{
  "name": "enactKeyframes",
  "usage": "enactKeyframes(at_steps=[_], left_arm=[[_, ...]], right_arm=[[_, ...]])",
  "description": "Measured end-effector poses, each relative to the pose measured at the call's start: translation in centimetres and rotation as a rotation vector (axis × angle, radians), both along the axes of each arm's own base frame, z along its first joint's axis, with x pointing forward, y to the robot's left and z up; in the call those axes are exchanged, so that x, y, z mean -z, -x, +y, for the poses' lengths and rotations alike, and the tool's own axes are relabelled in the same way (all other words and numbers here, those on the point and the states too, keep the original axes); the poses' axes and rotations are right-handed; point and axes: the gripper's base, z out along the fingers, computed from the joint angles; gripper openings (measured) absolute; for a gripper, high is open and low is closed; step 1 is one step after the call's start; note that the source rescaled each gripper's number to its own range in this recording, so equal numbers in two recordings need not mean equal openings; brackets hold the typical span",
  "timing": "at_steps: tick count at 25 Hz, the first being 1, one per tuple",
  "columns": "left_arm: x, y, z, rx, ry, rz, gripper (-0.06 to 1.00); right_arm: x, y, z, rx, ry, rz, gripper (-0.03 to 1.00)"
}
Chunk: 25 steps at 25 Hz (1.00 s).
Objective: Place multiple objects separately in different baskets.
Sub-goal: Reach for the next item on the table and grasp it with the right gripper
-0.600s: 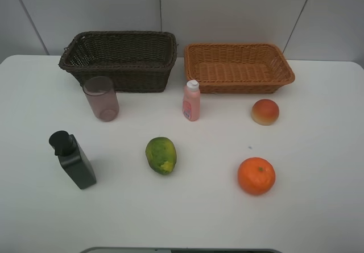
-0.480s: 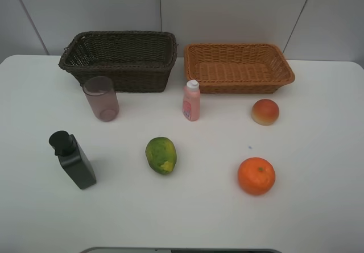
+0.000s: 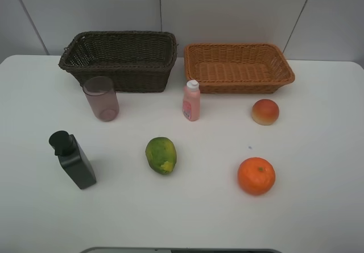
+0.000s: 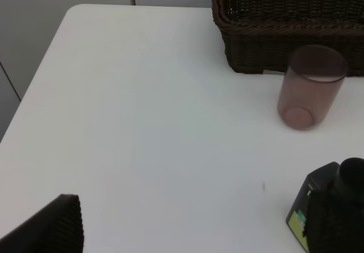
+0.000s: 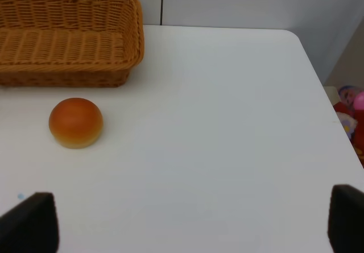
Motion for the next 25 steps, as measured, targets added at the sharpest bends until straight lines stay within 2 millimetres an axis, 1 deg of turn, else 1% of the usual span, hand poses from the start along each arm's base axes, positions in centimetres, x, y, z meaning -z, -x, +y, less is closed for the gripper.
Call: enactKeyframes(at_steps=[25], left_arm=[[0.0, 0.0, 0.0, 0.0, 0.0, 0.0, 1.0]], right_arm=[[0.0, 0.0, 0.0, 0.0, 0.0, 0.0, 1.0]])
